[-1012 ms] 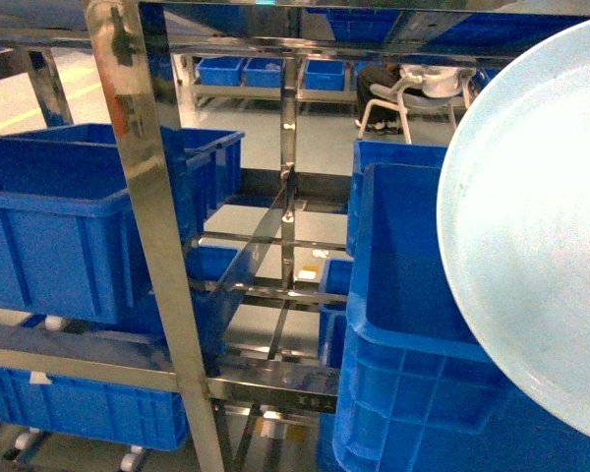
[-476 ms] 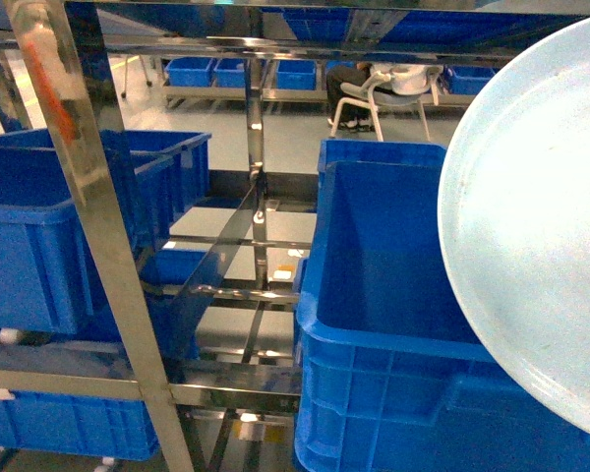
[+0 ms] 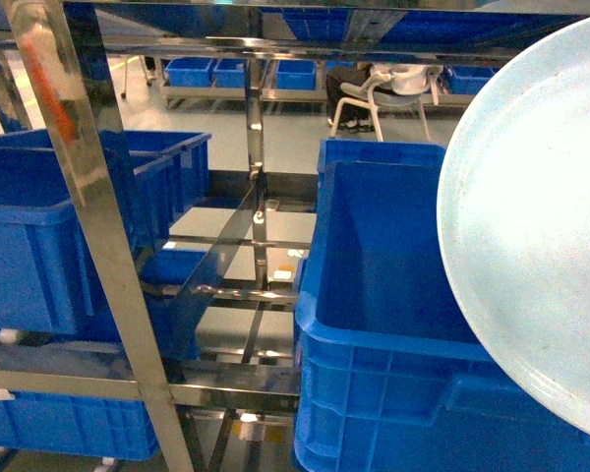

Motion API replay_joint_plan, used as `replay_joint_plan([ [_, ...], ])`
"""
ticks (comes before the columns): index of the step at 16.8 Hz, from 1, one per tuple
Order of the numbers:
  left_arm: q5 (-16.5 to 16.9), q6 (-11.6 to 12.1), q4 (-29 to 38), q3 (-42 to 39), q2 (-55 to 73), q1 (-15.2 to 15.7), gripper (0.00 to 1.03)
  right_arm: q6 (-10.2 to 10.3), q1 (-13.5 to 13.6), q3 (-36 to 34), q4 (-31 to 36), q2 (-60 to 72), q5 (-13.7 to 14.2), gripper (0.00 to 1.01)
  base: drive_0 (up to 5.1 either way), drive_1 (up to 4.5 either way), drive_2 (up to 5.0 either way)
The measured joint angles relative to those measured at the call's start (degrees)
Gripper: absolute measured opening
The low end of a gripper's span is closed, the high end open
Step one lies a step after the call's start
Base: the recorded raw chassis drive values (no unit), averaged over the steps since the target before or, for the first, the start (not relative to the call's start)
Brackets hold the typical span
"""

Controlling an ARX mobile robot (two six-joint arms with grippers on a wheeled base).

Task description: Place blue tray on left shelf second layer neatly

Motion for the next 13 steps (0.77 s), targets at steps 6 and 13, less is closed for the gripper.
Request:
replay_joint_plan([
  [6, 0.0, 0.0, 0.0, 0.0, 0.0, 0.0, 0.98, 0.0, 0.0, 0.0, 0.0, 0.0, 0.0, 0.02, 0.0, 0.00, 0.0],
  [13, 0.0, 0.0, 0.0, 0.0, 0.0, 0.0, 0.98, 0.0, 0.0, 0.0, 0.0, 0.0, 0.0, 0.02, 0.0, 0.00, 0.0],
])
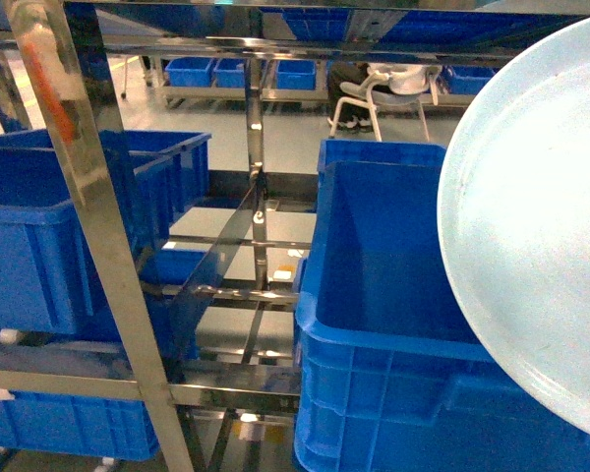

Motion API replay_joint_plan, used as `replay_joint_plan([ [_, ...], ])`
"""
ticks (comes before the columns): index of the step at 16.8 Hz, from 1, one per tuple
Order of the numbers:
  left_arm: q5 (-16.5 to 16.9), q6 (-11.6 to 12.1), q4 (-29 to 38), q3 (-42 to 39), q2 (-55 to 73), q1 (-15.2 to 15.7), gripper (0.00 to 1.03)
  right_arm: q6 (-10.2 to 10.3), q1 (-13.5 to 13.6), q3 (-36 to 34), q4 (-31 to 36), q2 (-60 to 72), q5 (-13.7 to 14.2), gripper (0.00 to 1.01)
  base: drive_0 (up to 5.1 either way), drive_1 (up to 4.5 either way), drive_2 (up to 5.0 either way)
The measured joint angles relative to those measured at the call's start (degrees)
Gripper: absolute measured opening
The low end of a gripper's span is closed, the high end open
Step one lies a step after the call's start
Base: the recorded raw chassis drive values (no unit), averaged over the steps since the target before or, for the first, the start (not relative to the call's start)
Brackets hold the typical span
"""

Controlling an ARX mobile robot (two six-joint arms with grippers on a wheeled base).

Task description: Place blue tray on left shelf second layer neatly

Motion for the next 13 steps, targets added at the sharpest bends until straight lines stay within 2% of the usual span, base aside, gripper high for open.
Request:
replay_joint_plan([
  [13, 0.0, 0.0, 0.0, 0.0, 0.0, 0.0, 0.98, 0.0, 0.0, 0.0, 0.0, 0.0, 0.0, 0.02, 0.0, 0.00, 0.0],
])
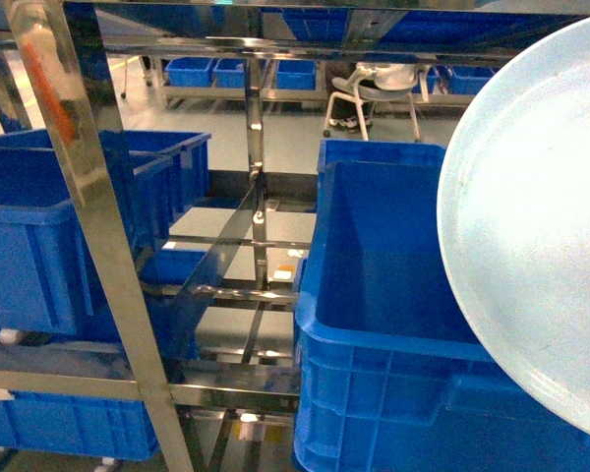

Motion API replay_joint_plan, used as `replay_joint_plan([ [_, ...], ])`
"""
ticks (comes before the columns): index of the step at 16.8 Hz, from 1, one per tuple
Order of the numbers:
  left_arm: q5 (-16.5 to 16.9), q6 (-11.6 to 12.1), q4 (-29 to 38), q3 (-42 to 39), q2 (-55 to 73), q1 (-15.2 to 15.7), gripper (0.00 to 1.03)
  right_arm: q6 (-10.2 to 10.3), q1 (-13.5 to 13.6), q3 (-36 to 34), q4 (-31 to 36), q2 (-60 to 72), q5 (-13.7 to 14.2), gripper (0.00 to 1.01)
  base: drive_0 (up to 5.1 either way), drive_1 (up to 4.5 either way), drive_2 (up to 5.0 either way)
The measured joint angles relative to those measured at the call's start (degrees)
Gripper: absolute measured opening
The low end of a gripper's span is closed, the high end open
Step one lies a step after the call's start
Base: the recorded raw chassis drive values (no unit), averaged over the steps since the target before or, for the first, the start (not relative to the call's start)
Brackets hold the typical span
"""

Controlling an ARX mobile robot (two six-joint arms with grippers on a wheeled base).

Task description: Place blue tray on left shelf second layer neatly

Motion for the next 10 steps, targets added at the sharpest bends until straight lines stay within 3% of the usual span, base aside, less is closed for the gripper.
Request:
replay_joint_plan([
  [6, 0.0, 0.0, 0.0, 0.0, 0.0, 0.0, 0.98, 0.1, 0.0, 0.0, -0.6, 0.0, -0.2, 0.02, 0.0, 0.00, 0.0],
  [10, 0.0, 0.0, 0.0, 0.0, 0.0, 0.0, 0.98, 3.8, -0.9, 1.3, -6.8, 2.4, -3.3, 0.02, 0.0, 0.00, 0.0],
])
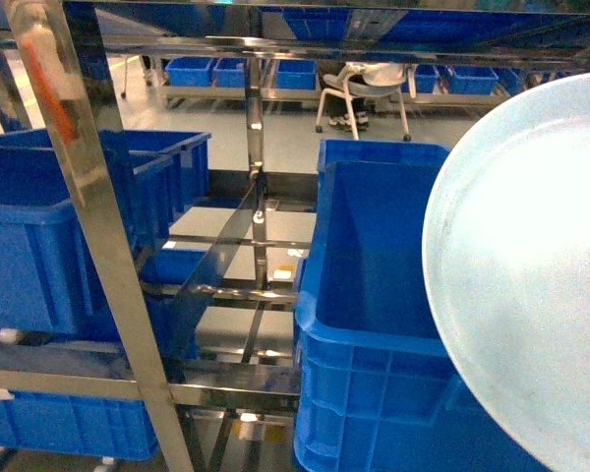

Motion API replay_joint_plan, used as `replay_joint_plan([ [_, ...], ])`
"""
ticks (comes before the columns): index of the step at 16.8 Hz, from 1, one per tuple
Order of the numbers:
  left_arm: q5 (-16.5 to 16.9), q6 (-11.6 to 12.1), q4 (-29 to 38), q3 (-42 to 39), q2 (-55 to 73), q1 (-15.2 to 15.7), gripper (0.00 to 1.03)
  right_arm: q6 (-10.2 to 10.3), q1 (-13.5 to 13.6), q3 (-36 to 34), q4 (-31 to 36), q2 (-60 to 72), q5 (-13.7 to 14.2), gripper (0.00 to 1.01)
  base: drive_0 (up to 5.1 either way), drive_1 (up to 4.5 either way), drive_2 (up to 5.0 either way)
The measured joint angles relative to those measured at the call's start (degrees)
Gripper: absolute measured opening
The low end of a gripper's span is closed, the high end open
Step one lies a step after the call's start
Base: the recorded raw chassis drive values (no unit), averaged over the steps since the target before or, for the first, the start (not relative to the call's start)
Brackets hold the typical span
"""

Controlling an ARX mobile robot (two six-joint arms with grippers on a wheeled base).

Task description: Place blue tray on left shelf second layer neatly

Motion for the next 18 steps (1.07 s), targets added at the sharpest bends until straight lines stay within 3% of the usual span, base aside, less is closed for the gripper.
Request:
replay_joint_plan([
  [4, 0.0, 0.0, 0.0, 0.0, 0.0, 0.0, 0.98, 4.6, -1.6, 7.0, -11.5, 11.6, -2.6, 0.02, 0.0, 0.00, 0.0],
  [13, 0.0, 0.0, 0.0, 0.0, 0.0, 0.0, 0.98, 14.1, -3.3, 21.2, -6.2, 38.3, -3.4, 0.02, 0.0, 0.00, 0.0],
  [18, 0.0, 0.0, 0.0, 0.0, 0.0, 0.0, 0.98, 18.8, -0.9, 31.4, -4.4, 50.5, -1.6, 0.02, 0.0, 0.00, 0.0],
])
